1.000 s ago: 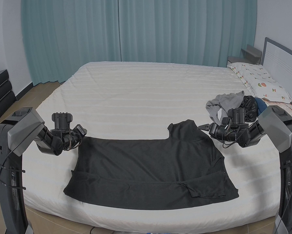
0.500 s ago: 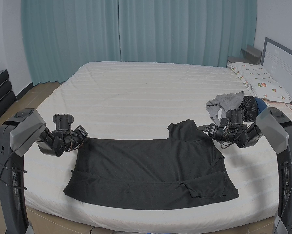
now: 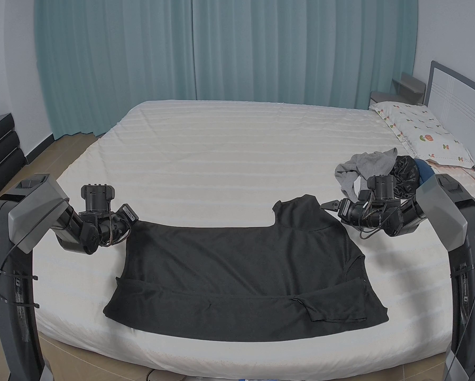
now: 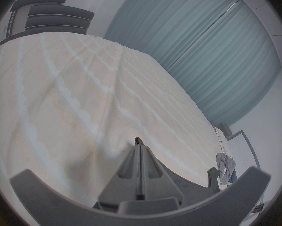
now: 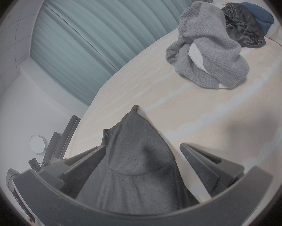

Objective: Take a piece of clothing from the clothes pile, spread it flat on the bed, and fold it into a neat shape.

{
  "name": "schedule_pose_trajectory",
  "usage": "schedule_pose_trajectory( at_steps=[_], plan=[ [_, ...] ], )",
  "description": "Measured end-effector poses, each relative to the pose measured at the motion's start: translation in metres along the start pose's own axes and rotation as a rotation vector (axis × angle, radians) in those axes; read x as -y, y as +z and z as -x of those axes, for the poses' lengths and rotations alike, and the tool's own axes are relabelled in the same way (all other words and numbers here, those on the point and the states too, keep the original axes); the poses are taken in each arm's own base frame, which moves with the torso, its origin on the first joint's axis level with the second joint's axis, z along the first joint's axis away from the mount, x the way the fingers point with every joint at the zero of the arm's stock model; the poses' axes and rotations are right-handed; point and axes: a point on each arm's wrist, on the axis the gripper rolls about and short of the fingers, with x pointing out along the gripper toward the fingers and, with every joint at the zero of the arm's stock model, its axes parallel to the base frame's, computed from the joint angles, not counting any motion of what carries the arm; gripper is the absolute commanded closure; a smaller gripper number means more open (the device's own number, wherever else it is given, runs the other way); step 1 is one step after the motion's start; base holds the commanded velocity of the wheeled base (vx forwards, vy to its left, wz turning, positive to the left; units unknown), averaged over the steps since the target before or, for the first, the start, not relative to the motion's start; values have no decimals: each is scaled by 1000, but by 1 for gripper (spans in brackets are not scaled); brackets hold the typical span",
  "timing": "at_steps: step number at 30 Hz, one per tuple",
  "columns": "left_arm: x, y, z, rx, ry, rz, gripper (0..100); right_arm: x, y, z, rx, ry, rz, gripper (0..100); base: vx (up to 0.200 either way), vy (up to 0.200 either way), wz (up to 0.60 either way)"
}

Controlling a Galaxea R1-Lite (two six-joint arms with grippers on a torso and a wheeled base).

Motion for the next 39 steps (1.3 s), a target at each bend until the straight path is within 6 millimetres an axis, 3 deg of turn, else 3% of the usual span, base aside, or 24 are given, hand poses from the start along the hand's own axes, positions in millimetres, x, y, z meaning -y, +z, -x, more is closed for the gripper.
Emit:
schedule_pose_trajectory(
  at_steps=[8, 9, 22, 39],
  plan=[
    [4, 4, 10, 10, -4, -2, 100, -2, 2, -12, -2, -20, 1, 0, 0, 0, 0],
    [5, 4, 10, 10, -5, -3, 100, -2, 3, -13, 2, -22, 2, 100, 0, 0, 0],
    [4, 6, 12, 14, -2, -3, 100, 4, -2, -29, -6, -36, 1, 100, 0, 0, 0],
    [-1, 16, 15, 48, 13, 2, 100, 0, 22, 0, 95, 6, -82, 100, 0, 0, 0]
  ],
)
